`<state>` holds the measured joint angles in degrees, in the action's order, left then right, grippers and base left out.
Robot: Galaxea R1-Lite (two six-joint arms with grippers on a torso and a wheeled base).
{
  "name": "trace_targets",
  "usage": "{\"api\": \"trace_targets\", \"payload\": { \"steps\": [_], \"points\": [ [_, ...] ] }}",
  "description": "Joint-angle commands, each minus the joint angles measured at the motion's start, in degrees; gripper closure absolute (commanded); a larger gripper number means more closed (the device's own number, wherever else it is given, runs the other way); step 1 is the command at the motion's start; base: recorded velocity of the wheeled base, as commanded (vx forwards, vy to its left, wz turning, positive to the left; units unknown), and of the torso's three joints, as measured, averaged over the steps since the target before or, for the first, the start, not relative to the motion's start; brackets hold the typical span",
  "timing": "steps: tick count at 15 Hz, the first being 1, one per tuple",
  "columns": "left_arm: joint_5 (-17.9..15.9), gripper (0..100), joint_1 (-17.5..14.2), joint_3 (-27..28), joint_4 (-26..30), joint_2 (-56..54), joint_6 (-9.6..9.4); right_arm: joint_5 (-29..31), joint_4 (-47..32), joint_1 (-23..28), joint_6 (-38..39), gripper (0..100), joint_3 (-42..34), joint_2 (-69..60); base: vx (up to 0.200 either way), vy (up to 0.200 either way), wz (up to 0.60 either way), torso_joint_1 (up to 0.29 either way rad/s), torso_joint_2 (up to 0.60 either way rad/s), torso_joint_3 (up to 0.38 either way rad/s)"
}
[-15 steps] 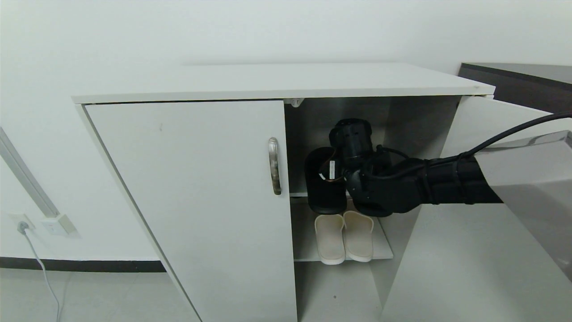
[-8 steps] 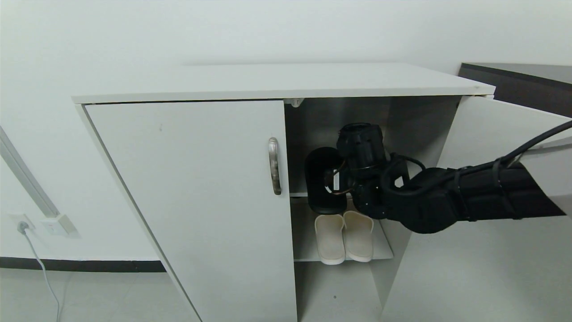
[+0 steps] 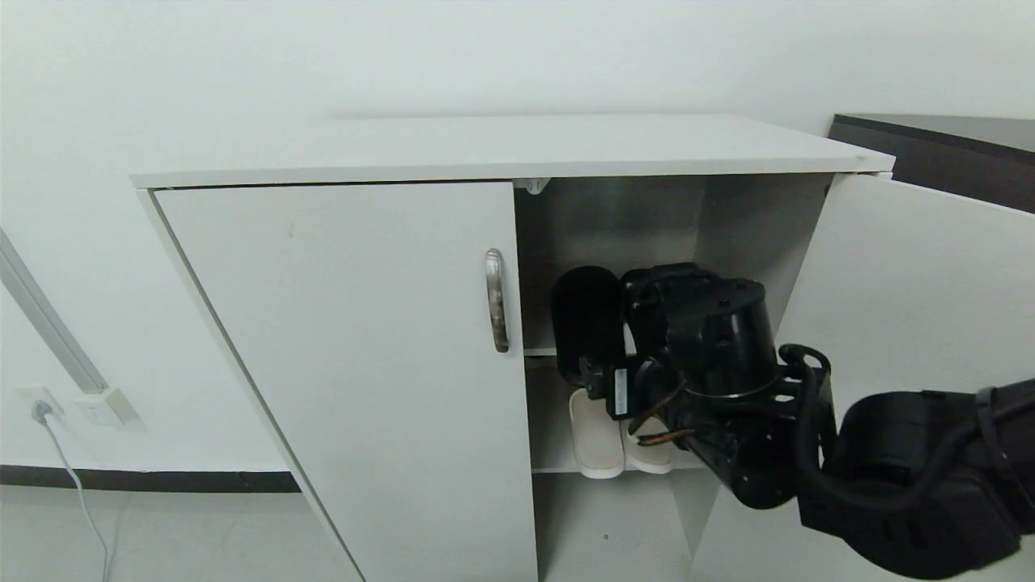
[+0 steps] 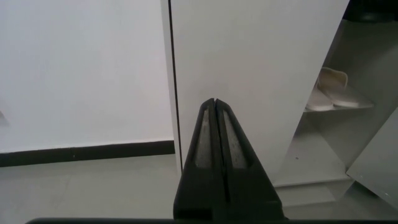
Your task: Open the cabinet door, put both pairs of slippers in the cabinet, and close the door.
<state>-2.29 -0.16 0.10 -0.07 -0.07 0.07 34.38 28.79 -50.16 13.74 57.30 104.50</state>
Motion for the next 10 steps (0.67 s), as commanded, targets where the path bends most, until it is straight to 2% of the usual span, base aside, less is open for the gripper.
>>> {"api": "trace_targets", "payload": {
  "steps": [1,2,3,10],
  "points": [
    [0.0,100,0.0,0.0,0.0,0.1,0.01,-1.0,4.0,-1.3,0.1,0,-6.3,-3.0,0.000,0.000,0.00,0.000,0.00,0.000],
    [0.0,100,0.0,0.0,0.0,0.1,0.01,-1.4,5.8,-1.3,-0.2,0,-7.5,-2.5,0.000,0.000,0.00,0.000,0.00,0.000],
    [0.0,100,0.0,0.0,0.0,0.1,0.01,-1.8,6.6,-1.3,-0.4,100,-8.2,-2.1,0.000,0.000,0.00,0.000,0.00,0.000],
    [-0.1,100,0.0,0.0,0.0,0.1,-0.07,-1.8,6.8,-1.5,-0.4,100,-8.1,-1.8,0.000,0.000,0.00,0.000,0.00,0.000]
  ]
}}
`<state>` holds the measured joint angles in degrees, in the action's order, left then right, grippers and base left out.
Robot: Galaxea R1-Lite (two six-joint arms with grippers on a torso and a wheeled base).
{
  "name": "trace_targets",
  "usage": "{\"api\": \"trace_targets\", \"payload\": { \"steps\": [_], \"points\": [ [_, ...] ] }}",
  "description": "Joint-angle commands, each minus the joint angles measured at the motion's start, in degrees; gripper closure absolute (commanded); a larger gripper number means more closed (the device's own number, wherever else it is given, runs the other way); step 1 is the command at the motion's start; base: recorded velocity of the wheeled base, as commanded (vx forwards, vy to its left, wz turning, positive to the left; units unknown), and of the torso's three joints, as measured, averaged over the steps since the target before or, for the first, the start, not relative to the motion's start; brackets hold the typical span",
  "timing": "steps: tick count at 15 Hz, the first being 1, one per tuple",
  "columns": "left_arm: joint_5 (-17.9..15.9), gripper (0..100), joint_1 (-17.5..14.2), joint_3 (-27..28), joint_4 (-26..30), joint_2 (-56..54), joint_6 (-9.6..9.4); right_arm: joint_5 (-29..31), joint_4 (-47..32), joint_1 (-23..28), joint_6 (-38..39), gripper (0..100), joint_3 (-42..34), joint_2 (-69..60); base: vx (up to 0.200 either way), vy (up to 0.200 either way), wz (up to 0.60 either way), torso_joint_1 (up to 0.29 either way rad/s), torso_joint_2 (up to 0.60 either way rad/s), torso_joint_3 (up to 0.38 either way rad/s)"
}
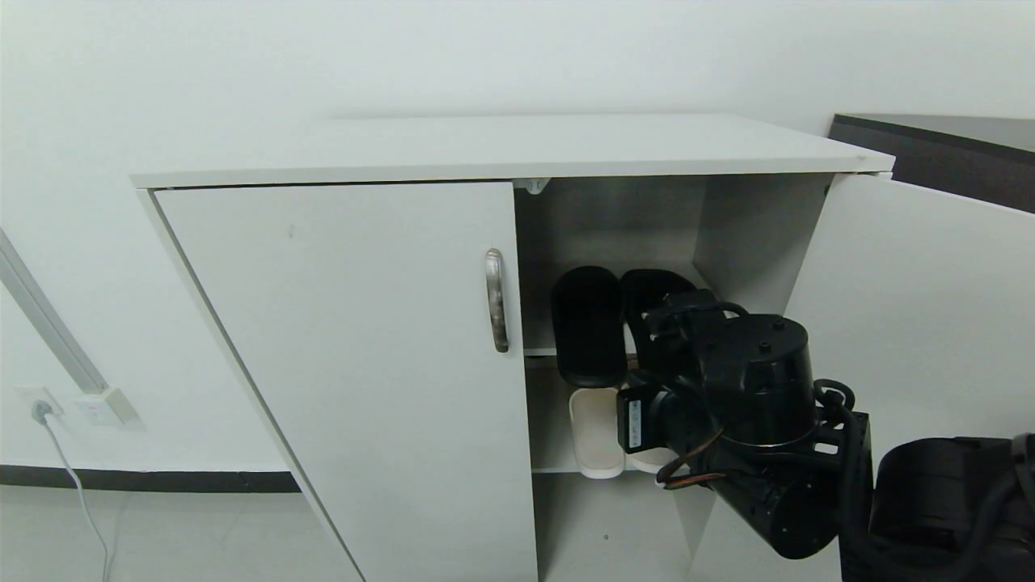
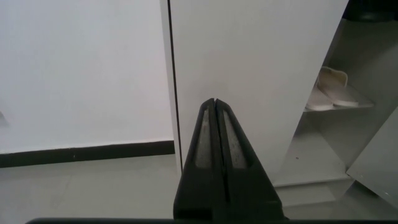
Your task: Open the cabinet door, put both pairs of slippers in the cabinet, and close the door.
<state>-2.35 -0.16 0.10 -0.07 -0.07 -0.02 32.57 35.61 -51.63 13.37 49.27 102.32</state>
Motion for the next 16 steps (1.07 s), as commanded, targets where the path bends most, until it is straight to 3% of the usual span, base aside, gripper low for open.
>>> {"api": "trace_targets", "payload": {
  "steps": [1,8,16],
  "points": [
    [0.0,100,0.0,0.0,0.0,0.1,0.02,0.0,0.0,-0.1,0.0,100,-0.1,0.5,0.000,0.000,0.00,0.000,0.00,0.000],
    [-0.1,100,0.0,0.0,0.0,0.1,0.02,0.0,0.0,-0.1,0.0,100,-1.0,0.8,0.000,0.000,0.00,0.000,0.00,0.000],
    [-0.2,100,0.0,0.0,0.0,0.1,0.02,0.1,0.0,-0.1,0.1,100,-1.4,0.8,-0.200,0.000,0.00,-0.001,0.00,0.007]
  ]
}}
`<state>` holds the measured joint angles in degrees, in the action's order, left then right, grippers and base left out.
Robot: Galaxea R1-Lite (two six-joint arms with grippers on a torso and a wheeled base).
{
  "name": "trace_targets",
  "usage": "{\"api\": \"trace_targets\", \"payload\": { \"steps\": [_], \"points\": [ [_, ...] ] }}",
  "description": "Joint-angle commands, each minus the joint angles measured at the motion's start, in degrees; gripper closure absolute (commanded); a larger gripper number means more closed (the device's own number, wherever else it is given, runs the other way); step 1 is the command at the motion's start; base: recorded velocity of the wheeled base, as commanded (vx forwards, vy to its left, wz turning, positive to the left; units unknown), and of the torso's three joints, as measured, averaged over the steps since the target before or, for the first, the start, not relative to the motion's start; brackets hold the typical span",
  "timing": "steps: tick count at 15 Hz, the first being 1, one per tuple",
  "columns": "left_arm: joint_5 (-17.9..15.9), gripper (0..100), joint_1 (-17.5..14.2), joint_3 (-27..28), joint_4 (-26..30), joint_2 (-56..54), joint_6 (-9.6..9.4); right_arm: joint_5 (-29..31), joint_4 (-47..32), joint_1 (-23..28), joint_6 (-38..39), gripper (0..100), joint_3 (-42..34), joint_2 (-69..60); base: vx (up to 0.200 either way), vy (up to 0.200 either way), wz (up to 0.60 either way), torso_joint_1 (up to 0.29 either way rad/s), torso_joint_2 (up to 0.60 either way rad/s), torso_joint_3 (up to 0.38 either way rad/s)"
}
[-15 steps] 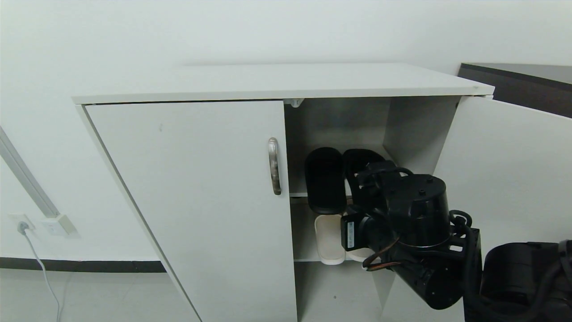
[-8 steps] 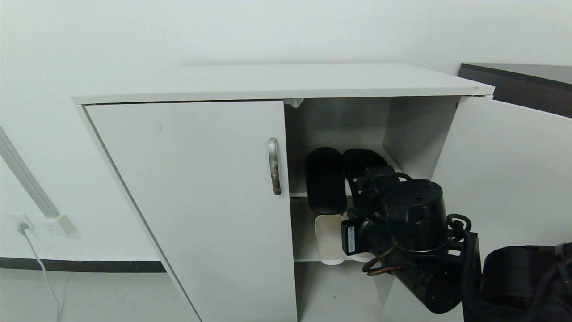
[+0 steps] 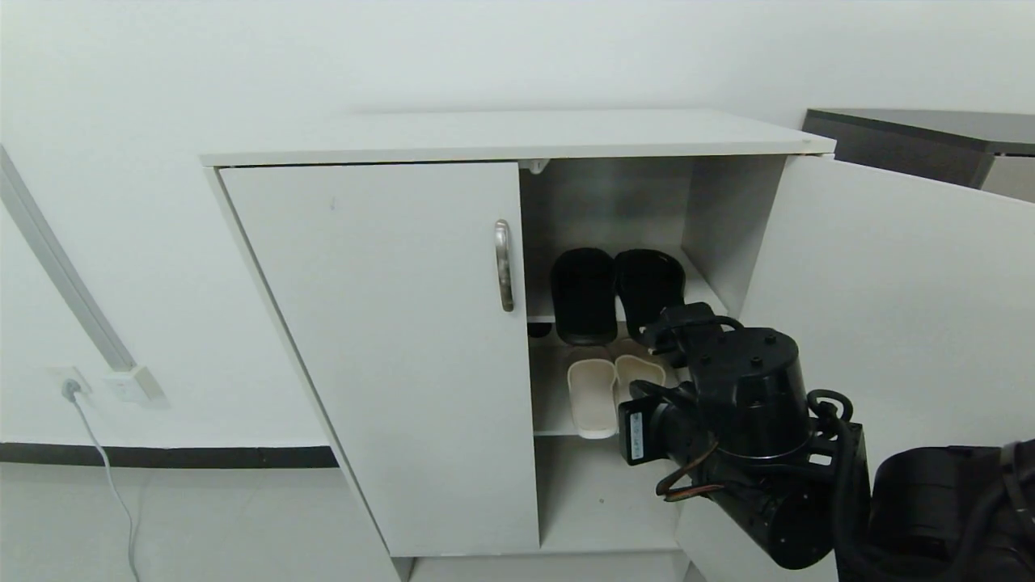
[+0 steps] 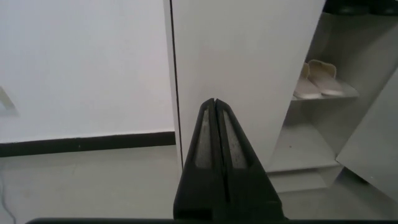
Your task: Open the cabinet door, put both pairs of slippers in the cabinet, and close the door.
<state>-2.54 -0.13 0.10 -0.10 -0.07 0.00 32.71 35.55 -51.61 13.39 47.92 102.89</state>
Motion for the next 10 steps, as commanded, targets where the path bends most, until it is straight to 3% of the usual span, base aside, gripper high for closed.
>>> {"api": "trace_targets", "payload": {
  "steps": [1,6,10],
  "points": [
    [0.0,100,0.0,0.0,0.0,0.1,0.00,0.0,0.0,-0.2,0.0,100,0.0,0.2,-0.200,0.000,0.00,0.002,0.00,0.002],
    [0.1,100,0.0,0.0,0.0,0.1,0.00,0.0,0.0,-0.2,0.1,100,-0.6,0.3,-0.200,0.000,0.00,0.004,0.00,0.001],
    [0.2,100,0.0,0.0,0.0,0.1,0.09,-0.1,1.3,-0.1,-0.1,100,-2.1,0.4,0.000,0.000,0.00,0.000,0.00,0.000]
  ]
}}
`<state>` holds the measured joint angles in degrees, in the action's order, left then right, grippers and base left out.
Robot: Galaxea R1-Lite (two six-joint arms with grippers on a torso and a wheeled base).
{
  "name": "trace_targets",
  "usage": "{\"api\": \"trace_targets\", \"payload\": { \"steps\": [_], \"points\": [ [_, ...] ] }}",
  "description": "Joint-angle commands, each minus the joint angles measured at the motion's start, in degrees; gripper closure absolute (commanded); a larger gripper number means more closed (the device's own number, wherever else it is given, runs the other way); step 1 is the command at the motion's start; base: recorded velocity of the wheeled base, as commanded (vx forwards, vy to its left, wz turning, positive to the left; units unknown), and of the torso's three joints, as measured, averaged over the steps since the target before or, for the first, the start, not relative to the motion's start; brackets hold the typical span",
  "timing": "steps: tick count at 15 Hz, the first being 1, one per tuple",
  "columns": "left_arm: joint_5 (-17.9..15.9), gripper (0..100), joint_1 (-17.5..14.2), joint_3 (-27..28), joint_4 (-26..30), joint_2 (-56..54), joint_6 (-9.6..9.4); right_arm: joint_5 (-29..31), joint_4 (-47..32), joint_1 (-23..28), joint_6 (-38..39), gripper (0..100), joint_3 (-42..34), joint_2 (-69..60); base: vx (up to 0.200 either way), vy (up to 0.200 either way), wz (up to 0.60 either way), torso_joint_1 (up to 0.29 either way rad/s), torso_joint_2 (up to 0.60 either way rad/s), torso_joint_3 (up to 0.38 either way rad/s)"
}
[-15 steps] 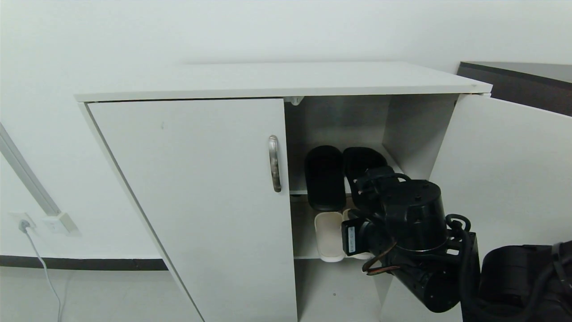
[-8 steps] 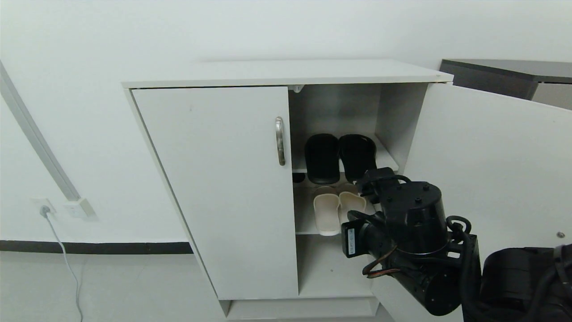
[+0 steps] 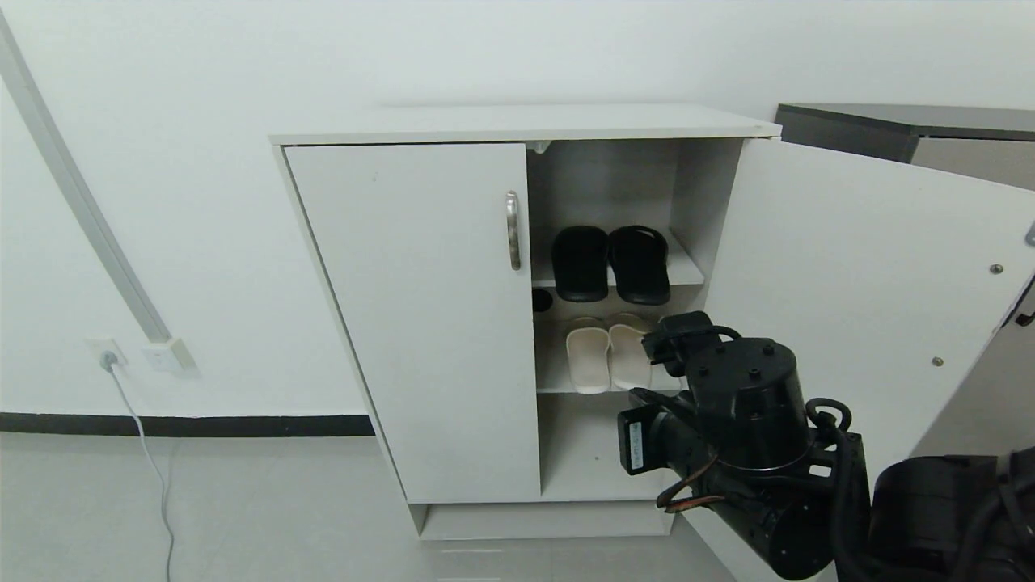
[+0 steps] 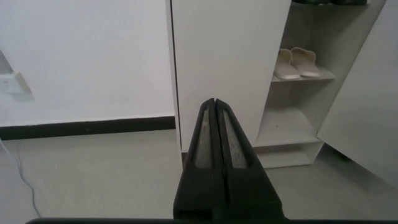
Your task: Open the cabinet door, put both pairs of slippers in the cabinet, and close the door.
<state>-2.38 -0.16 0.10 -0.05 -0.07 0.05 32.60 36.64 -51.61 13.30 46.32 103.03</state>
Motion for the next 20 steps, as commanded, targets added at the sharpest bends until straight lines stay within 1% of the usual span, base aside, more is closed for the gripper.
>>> {"api": "trace_targets", "payload": {
  "steps": [1,5,20],
  "points": [
    [0.0,100,0.0,0.0,0.0,0.1,0.04,0.0,0.7,-0.1,-0.2,100,-1.0,0.2,0.000,0.000,0.00,0.000,0.00,0.000],
    [0.0,100,0.0,0.0,0.0,0.1,0.04,0.1,1.6,0.1,-2.0,100,-2.1,0.9,0.000,0.000,0.00,0.000,0.00,0.000],
    [0.1,100,0.0,0.0,0.0,0.1,0.21,0.2,1.6,0.3,-1.9,100,-2.5,0.9,0.000,0.000,0.00,0.000,0.00,0.000]
  ]
}}
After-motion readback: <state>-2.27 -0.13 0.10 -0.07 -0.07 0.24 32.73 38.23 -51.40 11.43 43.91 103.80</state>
